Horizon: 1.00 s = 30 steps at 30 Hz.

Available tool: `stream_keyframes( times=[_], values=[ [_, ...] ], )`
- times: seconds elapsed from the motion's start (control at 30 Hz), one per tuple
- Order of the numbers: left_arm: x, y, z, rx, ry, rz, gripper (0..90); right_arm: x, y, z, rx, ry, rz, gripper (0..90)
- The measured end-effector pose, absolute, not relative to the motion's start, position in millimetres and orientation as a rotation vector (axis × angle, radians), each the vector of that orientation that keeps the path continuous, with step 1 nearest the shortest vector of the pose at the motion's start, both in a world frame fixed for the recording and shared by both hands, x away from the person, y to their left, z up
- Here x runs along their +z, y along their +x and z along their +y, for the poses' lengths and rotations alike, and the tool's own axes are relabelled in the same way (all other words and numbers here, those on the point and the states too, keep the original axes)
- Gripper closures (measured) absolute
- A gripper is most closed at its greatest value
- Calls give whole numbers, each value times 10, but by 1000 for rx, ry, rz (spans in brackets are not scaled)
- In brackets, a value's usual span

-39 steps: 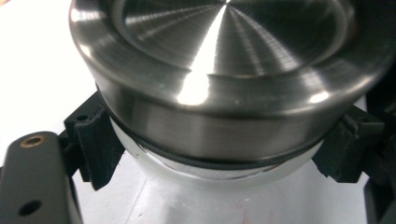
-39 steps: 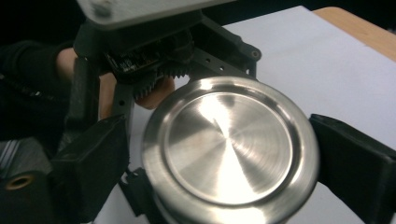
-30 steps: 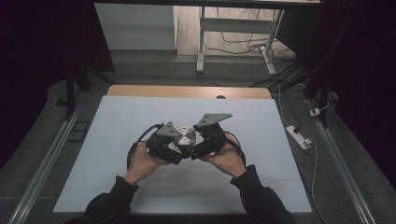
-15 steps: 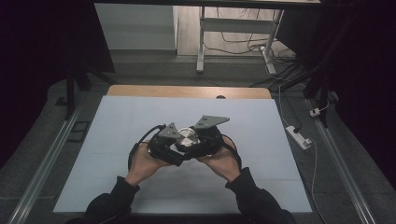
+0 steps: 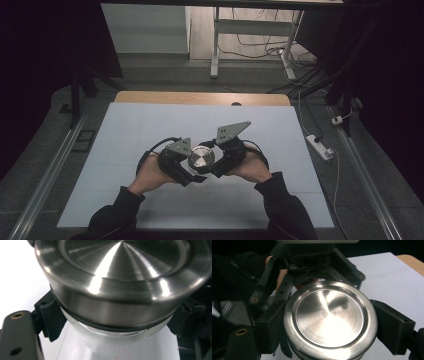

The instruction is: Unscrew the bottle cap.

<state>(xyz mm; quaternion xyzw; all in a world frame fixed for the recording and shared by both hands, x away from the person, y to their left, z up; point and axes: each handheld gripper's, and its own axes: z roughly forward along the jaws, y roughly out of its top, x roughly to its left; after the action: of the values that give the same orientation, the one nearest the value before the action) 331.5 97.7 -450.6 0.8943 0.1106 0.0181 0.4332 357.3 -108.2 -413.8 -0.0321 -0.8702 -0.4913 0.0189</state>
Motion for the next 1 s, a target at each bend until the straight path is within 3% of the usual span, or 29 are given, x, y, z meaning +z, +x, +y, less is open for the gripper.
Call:
stream_keyframes(
  times=[0.13,0.23,0.37,0.6,0.73,0.9,1.0],
  values=[
    [-4507,3325,965,71,2231,305,155,-4140,3573,-1098,-1542,-138,-2712,147],
    [-4505,3359,1007,129,2207,422,156,-4058,3553,-1109,-1579,-265,-2735,70],
    [-4509,3381,1043,200,2187,536,155,-4007,3511,-1070,-1601,-443,-2762,30],
    [-4513,3371,1016,250,2170,625,156,-4058,3446,-930,-1607,-693,-2835,68],
    [-4491,3343,971,260,2166,640,156,-4115,3416,-881,-1647,-787,-2833,135],
    [-4472,3318,949,251,2158,628,156,-4116,3395,-871,-1645,-767,-2850,178],
    [-4445,3329,992,205,2185,537,156,-4086,3408,-901,-1619,-667,-2855,179]
  ],
)
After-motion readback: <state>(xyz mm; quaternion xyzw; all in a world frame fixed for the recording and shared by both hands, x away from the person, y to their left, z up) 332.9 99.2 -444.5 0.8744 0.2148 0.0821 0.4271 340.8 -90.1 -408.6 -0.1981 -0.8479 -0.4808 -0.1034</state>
